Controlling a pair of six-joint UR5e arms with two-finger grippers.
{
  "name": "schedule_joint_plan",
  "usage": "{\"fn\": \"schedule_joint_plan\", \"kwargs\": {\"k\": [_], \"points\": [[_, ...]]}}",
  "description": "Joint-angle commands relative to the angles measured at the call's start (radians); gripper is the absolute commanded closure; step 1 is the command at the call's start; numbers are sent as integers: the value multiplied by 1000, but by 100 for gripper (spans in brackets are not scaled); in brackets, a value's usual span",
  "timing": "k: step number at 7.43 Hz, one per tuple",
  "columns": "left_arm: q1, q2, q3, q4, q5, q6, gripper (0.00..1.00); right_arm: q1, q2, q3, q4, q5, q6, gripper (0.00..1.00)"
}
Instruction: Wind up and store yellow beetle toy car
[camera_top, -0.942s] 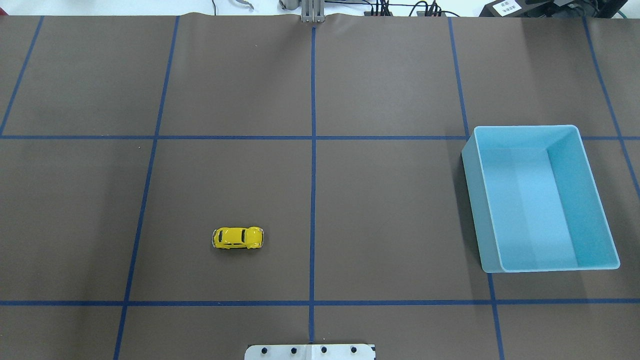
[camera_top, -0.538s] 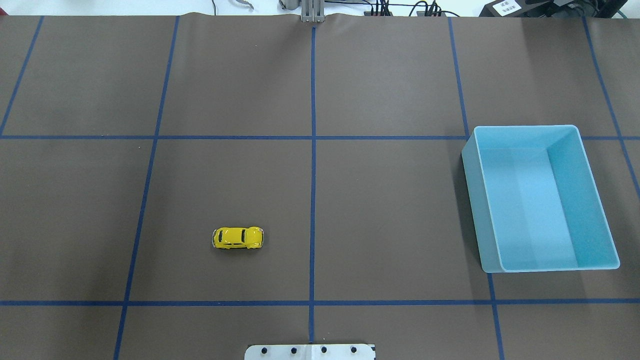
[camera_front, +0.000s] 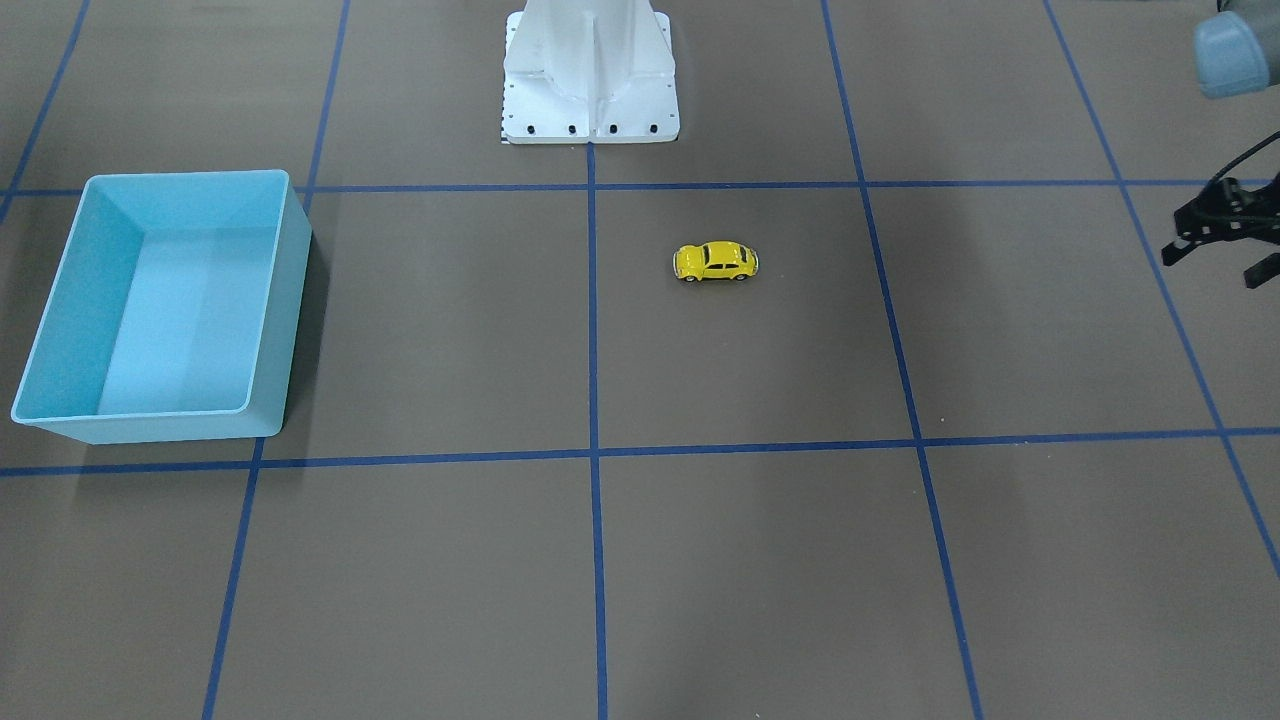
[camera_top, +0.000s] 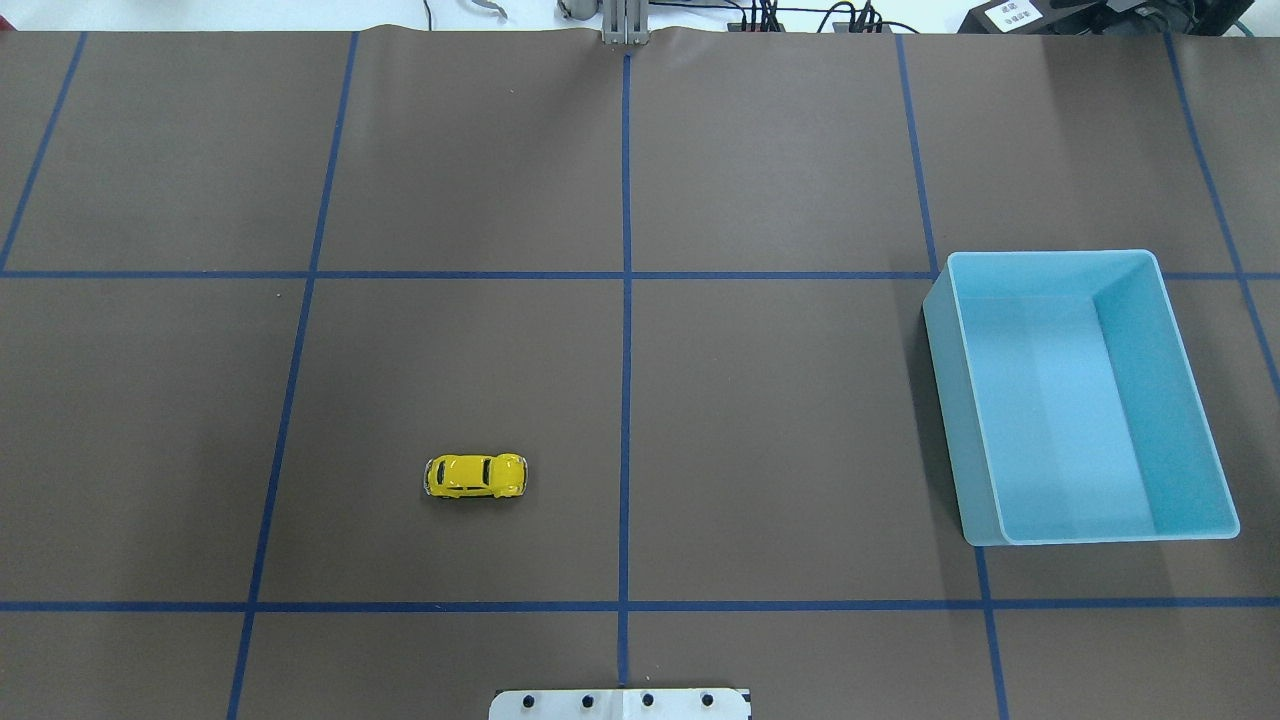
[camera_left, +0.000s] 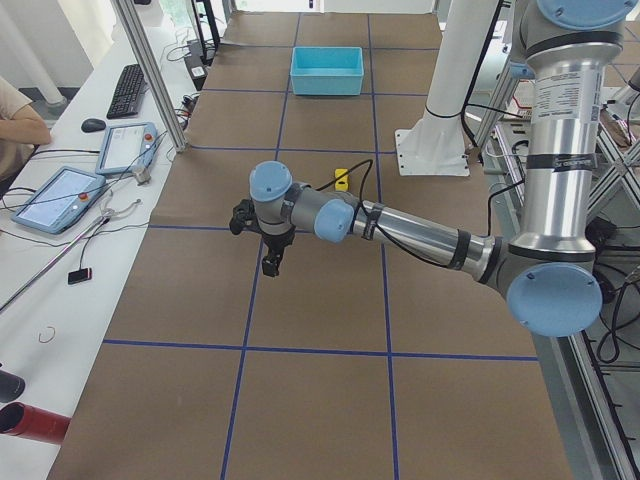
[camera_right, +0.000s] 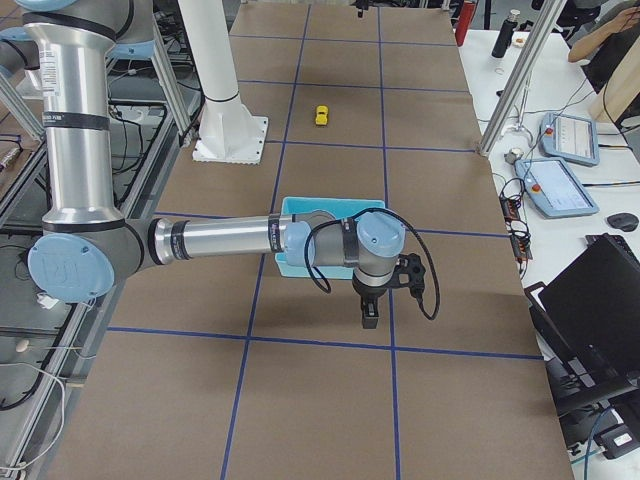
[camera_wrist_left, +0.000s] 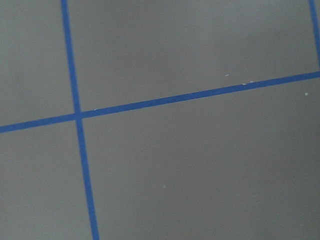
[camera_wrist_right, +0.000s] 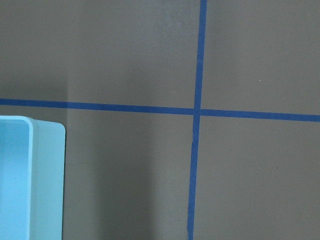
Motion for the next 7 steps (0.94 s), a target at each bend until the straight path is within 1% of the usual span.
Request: {"fn": "schedule_joint_plan", "kwargs": {"k": [1,2,3,4,5,6,7], "points": [[195,-178,-8,-1,11,3,0,2,-2,0,0,0,0,0],[246,-236,-11,-12,10,6,0,2,-4,0,0,0,2,0],[333,-246,-29,-72,11,6,0,2,-4,0,1,1,2,0],[381,-248,-45,-99,36,8,0,2,-5,0,3,1,2,0],[424,-246,-93,-98,71,8,0,2,-5,-1,3,1,2,0],[491,-246,-117,-99,96,9,0,2,-5,0,3,1,2,0],[542,-246,-141,-99,169,39,0,2,-7,0,3,1,3,0]]}}
